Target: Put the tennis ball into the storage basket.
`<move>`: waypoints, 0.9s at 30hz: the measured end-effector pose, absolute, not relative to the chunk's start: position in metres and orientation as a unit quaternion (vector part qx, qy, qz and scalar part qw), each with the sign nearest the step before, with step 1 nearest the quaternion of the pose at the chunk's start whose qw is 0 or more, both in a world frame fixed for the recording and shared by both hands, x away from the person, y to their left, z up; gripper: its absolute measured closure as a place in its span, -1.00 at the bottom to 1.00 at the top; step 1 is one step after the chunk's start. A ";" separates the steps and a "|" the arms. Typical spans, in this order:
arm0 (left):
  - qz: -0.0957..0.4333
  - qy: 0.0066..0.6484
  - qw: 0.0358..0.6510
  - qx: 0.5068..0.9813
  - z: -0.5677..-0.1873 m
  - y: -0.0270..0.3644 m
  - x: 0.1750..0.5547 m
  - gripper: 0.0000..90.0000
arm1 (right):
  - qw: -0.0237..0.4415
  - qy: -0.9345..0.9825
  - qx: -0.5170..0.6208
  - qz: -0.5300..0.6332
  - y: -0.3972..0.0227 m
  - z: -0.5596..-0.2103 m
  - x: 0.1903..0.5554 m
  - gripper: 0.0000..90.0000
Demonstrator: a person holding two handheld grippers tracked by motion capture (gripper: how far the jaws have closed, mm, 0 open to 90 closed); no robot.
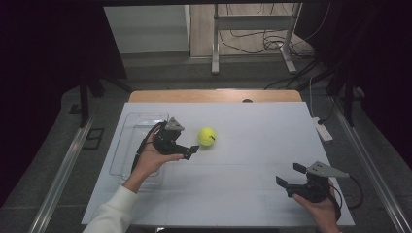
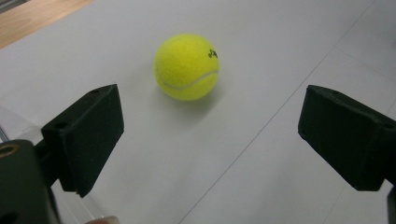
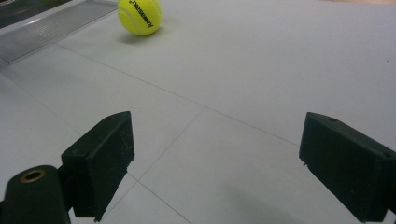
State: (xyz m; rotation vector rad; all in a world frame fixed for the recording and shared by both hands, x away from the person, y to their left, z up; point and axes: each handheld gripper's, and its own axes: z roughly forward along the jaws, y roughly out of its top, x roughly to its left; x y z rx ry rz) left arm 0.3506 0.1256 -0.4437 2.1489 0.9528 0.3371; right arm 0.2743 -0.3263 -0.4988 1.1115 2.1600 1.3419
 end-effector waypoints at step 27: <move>0.116 0.382 0.358 0.844 -0.445 0.112 0.383 -0.83 | 0.181 0.765 0.394 0.476 -0.327 -0.499 0.275 -0.76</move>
